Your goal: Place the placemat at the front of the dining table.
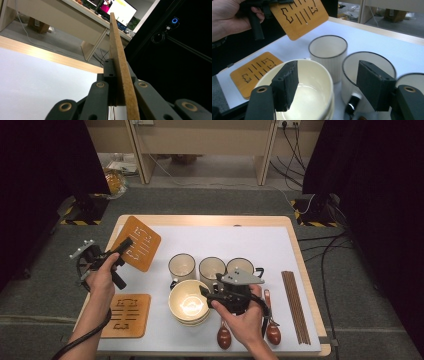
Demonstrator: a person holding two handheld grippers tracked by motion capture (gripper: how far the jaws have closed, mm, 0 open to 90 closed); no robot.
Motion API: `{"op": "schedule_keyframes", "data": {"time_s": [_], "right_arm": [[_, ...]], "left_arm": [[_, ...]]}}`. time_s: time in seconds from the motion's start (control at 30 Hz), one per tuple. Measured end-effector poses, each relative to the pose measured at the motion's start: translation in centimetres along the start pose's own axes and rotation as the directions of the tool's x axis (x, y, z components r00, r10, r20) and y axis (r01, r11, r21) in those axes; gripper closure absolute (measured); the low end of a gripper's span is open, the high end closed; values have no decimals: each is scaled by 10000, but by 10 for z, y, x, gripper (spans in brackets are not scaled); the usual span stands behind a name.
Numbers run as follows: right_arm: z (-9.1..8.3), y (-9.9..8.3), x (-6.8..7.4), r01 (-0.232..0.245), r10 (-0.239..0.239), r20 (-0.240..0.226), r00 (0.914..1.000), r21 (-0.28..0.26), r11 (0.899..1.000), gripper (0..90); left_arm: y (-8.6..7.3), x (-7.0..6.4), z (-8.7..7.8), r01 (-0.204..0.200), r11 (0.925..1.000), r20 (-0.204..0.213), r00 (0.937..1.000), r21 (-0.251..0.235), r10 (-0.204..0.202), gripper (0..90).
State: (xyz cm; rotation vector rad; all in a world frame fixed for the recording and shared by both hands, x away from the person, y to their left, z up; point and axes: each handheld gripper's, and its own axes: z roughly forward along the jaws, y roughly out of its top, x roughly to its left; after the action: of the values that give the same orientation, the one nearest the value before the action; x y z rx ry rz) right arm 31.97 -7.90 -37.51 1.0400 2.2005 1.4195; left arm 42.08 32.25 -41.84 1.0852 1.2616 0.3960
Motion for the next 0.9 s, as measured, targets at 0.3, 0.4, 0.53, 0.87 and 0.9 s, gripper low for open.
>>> {"op": "schedule_keyframes", "data": {"time_s": [0.3, 0.4, 0.53, 0.87, 0.9], "right_arm": [[-17, -11, -25, -321, 325, 611, 9976, -77, 9995, 340], [-22, -14, -31, -346, 352, 786, 9963, -91, 9994, 340], [-27, -18, -37, -355, 362, 994, 9944, -85, 9993, 340], [-36, -30, -46, -536, 532, 1278, 9904, -3, 9986, 340], [-36, -32, -48, -555, 548, 1328, 9896, 12, 9985, 341]], "left_arm": [[0, -3, 19, -97, 9999, 190, 9998, -68, 99, 862], [-1, -4, 25, -100, 9999, 202, 9997, -79, 101, 862], [-3, -6, 34, -116, 9999, 237, 9996, -83, 118, 862], [-5, -9, 53, 83, 9999, 180, 9998, -80, -81, 862], [-5, -10, 55, 98, 9999, 173, 9998, -79, -97, 862]]}}
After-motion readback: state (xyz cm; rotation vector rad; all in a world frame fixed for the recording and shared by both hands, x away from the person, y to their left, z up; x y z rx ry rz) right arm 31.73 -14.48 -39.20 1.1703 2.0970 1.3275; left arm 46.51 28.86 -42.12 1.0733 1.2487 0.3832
